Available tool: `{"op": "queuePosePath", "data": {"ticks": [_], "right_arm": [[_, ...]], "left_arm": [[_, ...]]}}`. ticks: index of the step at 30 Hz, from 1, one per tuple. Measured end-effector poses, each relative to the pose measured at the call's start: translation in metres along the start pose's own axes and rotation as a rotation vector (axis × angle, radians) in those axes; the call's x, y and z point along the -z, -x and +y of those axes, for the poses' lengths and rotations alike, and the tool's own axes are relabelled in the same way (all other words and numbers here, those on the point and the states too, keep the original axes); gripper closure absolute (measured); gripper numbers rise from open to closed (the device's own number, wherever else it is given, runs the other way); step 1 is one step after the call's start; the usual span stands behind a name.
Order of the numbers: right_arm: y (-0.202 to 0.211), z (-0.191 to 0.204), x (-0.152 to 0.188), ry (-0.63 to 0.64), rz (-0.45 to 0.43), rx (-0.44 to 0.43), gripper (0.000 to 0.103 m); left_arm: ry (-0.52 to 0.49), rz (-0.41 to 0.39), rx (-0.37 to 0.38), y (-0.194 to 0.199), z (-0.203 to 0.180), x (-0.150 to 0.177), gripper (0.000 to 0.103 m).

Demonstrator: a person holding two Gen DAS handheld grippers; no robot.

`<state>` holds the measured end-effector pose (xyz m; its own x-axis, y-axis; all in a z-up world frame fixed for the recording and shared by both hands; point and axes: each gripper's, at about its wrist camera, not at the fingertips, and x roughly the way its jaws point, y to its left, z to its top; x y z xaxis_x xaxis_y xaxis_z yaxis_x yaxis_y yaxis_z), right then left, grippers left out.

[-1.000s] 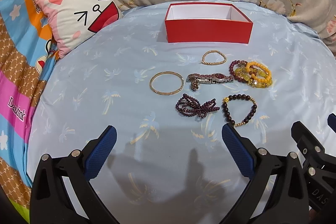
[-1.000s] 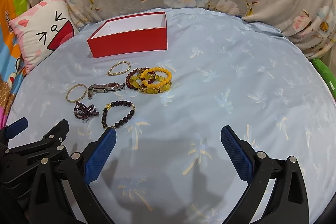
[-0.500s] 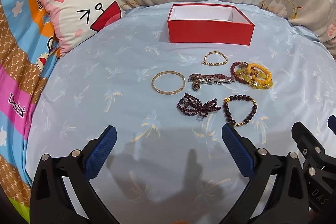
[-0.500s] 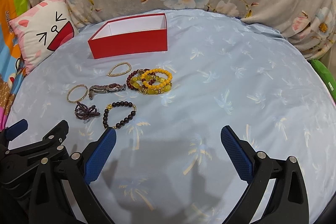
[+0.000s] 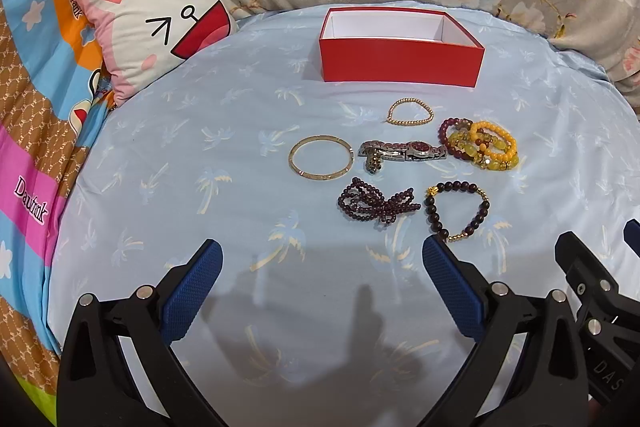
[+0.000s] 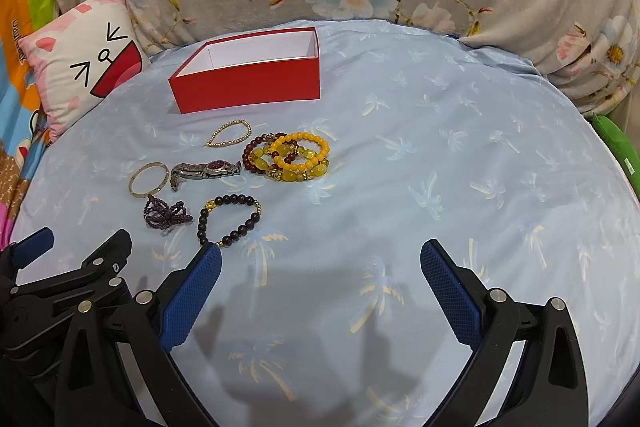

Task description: Organize jewelry

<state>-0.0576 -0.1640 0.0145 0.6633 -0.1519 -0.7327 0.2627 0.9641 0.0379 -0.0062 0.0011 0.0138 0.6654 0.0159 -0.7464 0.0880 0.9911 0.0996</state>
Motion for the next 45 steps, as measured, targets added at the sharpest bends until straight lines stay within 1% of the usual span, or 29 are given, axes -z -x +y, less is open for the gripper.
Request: {"op": "queuePosePath", "data": {"ticks": [45], "right_arm": [[0.0014, 0.0013, -0.0008, 0.001, -0.003, 0.001, 0.007]], "left_arm": [[0.000, -0.001, -0.001, 0.0000, 0.0011, -0.0003, 0.007]]}}
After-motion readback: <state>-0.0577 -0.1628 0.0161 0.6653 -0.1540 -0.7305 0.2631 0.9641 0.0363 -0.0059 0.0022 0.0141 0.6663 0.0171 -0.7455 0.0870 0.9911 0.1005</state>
